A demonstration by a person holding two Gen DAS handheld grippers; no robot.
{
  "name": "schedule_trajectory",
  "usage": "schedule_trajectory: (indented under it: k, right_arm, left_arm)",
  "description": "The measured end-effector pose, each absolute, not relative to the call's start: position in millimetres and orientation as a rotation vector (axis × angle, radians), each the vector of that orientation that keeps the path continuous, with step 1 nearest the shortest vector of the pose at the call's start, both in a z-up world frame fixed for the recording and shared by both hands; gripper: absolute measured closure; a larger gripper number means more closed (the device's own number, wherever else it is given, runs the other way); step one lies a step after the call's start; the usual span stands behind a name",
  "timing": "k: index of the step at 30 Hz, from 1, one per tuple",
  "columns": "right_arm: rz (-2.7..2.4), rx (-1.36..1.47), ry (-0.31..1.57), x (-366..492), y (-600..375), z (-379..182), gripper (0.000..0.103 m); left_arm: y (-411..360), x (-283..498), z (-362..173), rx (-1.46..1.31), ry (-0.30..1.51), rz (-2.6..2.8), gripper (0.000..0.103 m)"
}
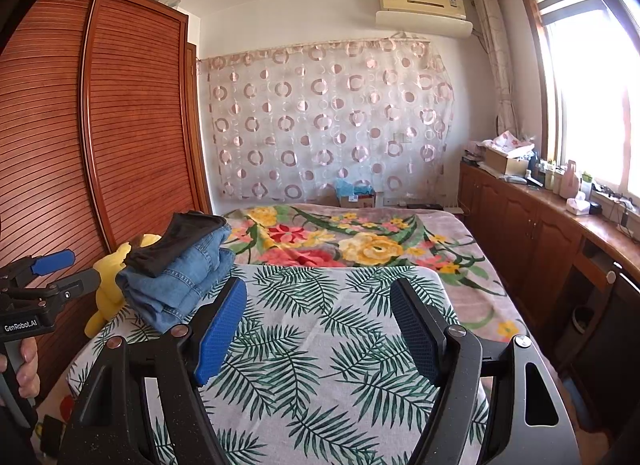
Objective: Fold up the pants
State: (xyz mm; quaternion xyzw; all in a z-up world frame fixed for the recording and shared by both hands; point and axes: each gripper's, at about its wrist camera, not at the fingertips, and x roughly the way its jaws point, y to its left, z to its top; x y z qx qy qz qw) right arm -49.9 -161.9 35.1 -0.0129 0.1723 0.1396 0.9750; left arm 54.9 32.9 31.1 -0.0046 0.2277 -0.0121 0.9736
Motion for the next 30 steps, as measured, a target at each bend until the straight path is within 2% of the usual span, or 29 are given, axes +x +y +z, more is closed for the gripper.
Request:
schedule_trajectory:
  k: [30]
  right_arm:
    - [0.279, -0.03, 0.344, -48.3, -164.8, 34.6, 0.027]
  left_arm:
    - [31.4, 54.9, 30.1, -0.008, 0.458, -0.024, 0.015]
